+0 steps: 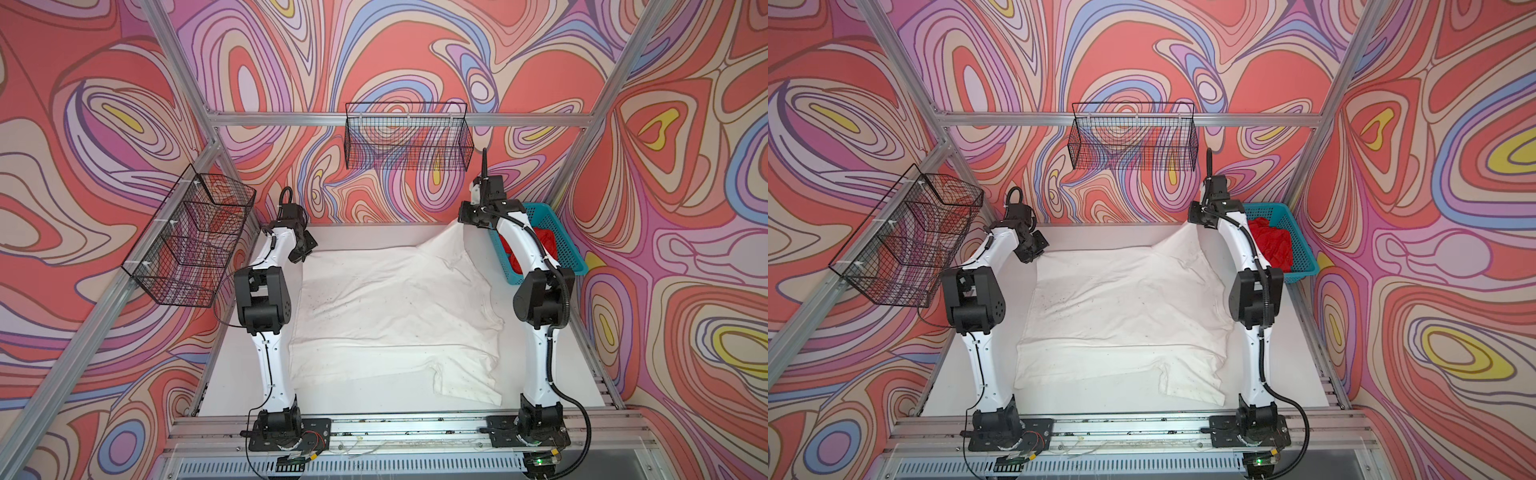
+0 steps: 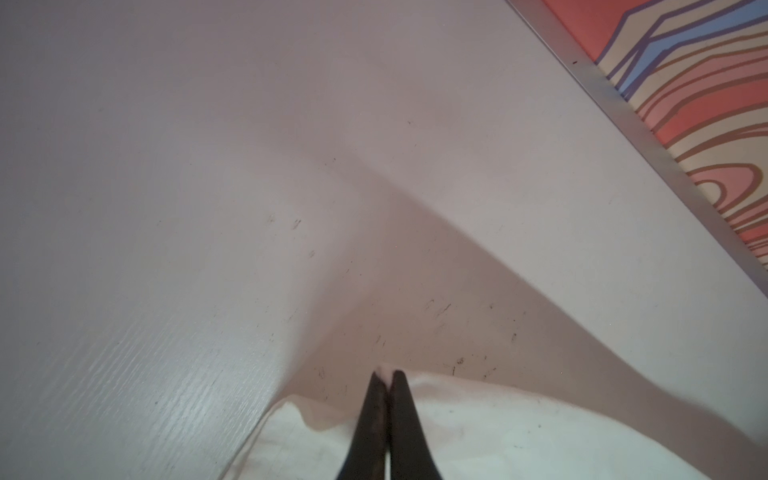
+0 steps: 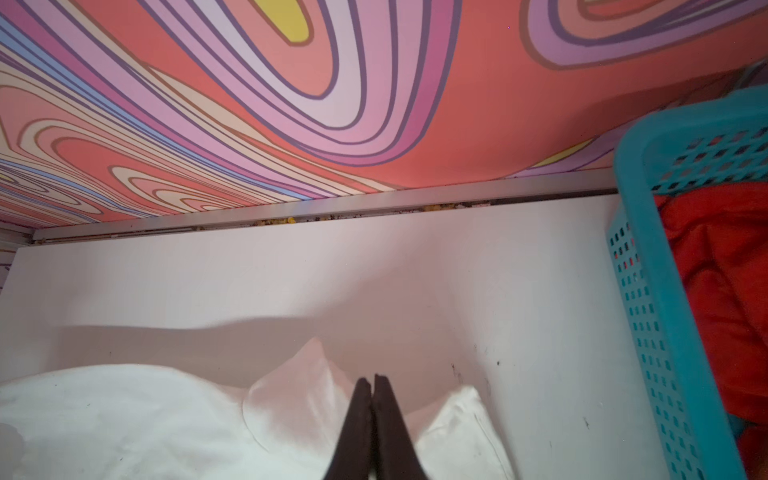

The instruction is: Fold and stack the t-shirts

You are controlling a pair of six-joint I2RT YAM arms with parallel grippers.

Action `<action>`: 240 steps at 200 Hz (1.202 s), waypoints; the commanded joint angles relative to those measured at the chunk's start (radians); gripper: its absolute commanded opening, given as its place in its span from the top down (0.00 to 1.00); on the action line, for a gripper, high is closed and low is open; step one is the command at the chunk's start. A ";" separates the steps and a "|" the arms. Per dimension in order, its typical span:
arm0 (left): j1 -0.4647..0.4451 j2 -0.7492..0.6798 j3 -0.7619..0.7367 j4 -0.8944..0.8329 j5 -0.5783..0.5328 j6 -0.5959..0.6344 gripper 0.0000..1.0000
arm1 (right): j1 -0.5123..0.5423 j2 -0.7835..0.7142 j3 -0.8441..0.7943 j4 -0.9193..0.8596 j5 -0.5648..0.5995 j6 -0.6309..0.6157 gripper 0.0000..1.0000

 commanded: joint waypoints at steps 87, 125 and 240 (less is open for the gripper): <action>0.007 -0.089 -0.089 0.067 0.046 -0.022 1.00 | -0.010 0.044 0.038 0.033 0.015 0.001 1.00; 0.007 -0.136 -0.256 0.116 0.089 -0.040 1.00 | -0.009 -0.108 -0.267 0.104 -0.058 0.047 1.00; 0.030 -0.402 -0.562 0.211 0.090 -0.018 1.00 | -0.009 -0.609 -0.934 0.158 -0.133 0.136 1.00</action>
